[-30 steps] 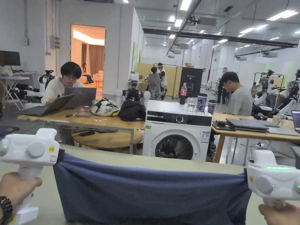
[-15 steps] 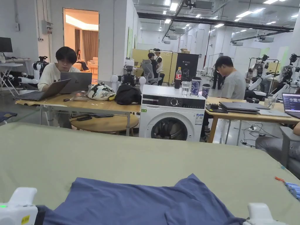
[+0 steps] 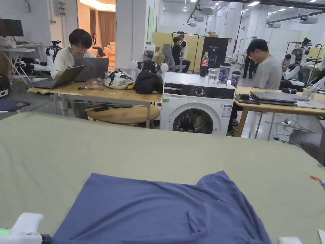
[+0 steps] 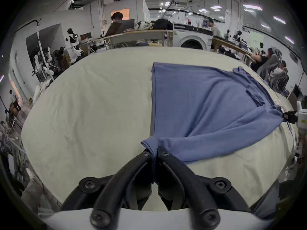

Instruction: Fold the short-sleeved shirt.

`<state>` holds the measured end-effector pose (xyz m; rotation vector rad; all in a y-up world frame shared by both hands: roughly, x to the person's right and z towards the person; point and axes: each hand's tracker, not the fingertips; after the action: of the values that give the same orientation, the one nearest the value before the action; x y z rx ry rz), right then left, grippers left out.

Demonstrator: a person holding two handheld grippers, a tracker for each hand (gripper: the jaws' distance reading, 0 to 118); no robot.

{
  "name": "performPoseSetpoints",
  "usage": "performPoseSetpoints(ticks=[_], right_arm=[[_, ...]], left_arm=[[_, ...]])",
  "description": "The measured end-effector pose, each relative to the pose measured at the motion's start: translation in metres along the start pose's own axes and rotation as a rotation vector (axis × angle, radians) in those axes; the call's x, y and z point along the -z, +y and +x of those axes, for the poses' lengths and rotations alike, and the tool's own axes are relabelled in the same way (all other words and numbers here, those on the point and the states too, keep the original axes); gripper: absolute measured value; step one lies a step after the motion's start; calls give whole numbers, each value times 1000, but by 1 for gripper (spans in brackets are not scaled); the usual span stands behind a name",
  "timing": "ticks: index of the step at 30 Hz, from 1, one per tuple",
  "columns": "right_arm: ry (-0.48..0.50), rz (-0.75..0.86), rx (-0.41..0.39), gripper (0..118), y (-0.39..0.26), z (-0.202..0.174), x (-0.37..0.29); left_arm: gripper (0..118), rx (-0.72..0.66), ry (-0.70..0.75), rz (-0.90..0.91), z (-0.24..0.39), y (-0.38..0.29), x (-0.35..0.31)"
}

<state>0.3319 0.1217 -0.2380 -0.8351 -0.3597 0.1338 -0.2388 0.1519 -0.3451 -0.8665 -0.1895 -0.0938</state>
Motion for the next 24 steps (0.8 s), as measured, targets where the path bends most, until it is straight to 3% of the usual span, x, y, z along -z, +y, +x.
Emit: performPoseSetpoints(ticks=[5,6,8,9,16,18,19,20,21,22,24], right_arm=[[-1,-56,-7,4,-3,-4,19],[5,-67,-3,12,-3,-2,23],[-5,-64,-1,45,2,-2,19],[-16,-45,10,62,7,-2,14],[36,288,135,62,57,-23,-31],[45,392,165,60,66,-40,-47],[45,429,179,51,68,-46,-51],[59,467,187,33,71,-53,-56],[66,486,189,5,74,-60,-59],[57,483,186,0,79,-67,-55],[81,523,202,0,84,-78,-57]], left_arm=[[0,-17,-20,-101,-1,2,29],[12,-40,-21,-97,-3,3,29],[49,-73,-13,-83,-5,11,23],[48,-85,4,-65,-4,15,19],[53,-73,-69,306,34,46,-35],[53,-46,-75,417,49,47,-42],[53,-40,-73,459,53,47,-42],[48,-41,-51,506,63,47,-45],[25,-43,-27,538,71,47,-47],[2,-46,-15,542,77,49,-47],[0,-59,15,524,85,54,-41]])
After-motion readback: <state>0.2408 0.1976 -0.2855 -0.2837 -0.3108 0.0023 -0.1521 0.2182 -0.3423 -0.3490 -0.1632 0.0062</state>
